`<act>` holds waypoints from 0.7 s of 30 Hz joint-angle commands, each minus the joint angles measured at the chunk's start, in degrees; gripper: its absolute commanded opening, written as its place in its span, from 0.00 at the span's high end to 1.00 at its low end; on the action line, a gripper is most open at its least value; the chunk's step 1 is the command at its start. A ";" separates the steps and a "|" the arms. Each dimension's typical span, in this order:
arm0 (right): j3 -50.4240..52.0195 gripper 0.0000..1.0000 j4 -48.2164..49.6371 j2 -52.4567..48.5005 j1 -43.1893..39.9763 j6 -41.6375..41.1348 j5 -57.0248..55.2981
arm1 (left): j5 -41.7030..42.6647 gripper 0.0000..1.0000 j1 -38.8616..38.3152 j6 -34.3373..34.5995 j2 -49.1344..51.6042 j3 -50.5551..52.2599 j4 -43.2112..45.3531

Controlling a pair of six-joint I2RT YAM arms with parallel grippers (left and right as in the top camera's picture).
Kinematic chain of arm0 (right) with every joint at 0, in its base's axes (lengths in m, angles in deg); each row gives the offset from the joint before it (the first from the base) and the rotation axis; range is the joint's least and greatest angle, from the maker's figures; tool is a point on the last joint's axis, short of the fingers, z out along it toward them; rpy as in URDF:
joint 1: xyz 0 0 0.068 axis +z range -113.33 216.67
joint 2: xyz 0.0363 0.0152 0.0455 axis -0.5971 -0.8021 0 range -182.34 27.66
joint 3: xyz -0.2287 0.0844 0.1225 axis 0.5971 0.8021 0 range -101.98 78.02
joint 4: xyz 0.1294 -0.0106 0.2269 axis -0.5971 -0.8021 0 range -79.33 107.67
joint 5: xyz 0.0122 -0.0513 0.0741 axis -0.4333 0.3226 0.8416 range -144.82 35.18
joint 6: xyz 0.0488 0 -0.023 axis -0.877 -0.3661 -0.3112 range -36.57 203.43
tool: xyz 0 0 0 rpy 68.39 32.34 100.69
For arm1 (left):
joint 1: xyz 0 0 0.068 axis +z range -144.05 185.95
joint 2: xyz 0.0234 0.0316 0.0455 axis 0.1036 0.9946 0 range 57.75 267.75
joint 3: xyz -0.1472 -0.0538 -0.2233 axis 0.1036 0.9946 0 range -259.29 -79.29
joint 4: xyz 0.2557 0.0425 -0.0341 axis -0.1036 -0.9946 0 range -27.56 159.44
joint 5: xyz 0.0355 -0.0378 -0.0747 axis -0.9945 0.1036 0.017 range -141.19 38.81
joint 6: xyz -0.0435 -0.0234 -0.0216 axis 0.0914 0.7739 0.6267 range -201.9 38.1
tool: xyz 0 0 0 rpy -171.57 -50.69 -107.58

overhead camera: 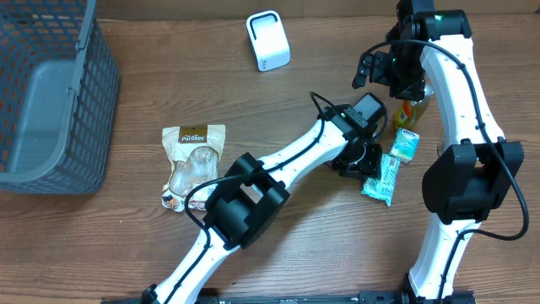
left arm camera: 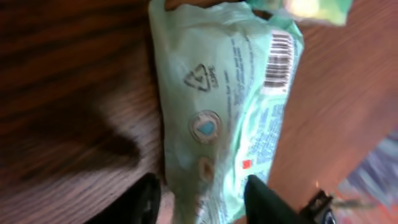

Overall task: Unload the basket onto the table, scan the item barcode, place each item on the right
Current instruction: 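Set the Kleenex pack down near the tissue box and release, then swing the left gripper back left over the PanTree bag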

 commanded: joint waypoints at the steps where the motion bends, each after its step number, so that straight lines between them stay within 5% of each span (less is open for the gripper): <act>1: -1.44 0.00 0.24 1.03 -0.02 0.48 0.33 | 6.73 0.49 -0.04 -2.51 0.24 0.11 -0.48; 5: -1.44 0.00 0.24 1.03 -0.02 0.48 0.33 | 6.60 0.37 0.31 -5.11 -1.86 -0.63 -2.01; 10: -1.44 0.00 0.24 1.03 -0.02 0.48 0.33 | 2.93 0.37 0.59 -8.17 -6.80 -0.83 -4.20; 21: -1.44 0.00 0.24 1.03 -0.02 0.48 0.33 | -28.28 0.34 9.70 -14.97 -20.04 -0.83 -24.20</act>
